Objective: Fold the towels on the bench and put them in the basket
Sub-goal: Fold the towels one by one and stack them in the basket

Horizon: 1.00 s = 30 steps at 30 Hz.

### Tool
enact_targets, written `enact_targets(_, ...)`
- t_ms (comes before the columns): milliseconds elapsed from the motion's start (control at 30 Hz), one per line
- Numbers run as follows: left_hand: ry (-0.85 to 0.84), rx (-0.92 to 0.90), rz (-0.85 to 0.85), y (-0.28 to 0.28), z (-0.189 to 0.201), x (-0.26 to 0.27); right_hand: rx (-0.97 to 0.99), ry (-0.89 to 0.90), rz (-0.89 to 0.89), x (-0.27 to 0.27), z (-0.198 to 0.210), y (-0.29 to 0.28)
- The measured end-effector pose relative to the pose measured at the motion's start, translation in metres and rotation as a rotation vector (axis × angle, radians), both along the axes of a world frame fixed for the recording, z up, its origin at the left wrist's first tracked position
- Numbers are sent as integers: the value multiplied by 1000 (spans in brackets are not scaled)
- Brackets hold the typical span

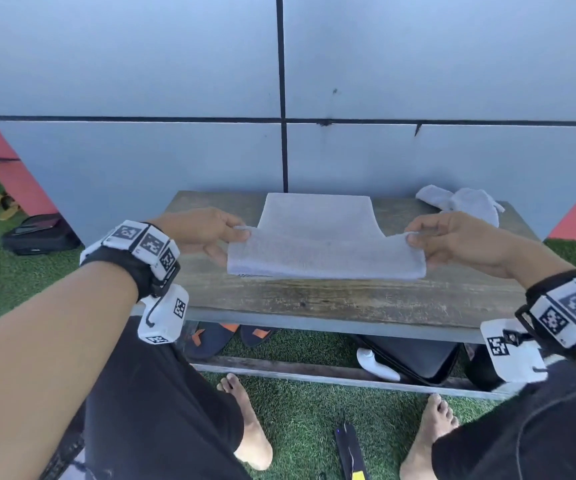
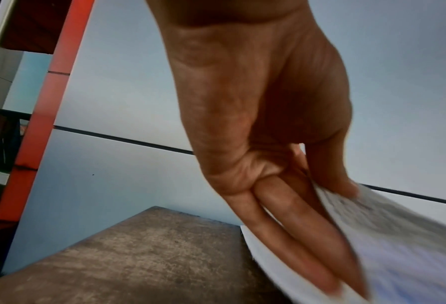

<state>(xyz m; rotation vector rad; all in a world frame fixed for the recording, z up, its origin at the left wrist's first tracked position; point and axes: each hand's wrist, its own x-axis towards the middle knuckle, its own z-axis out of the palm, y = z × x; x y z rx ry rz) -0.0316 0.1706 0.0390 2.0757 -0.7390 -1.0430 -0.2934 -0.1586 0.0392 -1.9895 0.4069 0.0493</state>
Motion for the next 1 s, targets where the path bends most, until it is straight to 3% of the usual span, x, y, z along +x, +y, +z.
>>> enact_targets(133,248,140,-132,12,6,-9,123,157,178,-13,7,9)
enact_targets(267,276,114,-87,13,2,-12,146,150,170,-8,3,9)
enact_targets(600,-37,-97,286,-23,-46,29,56,-82,-275,61,-48,-11)
enact_targets(733,-209,-146,377,-50,-59,56,-86,-138,-424,106,-62,-26)
enact_targets(1000,-475,-35,488,-102,-93,124,-412,-44,-447,193,-102,-79)
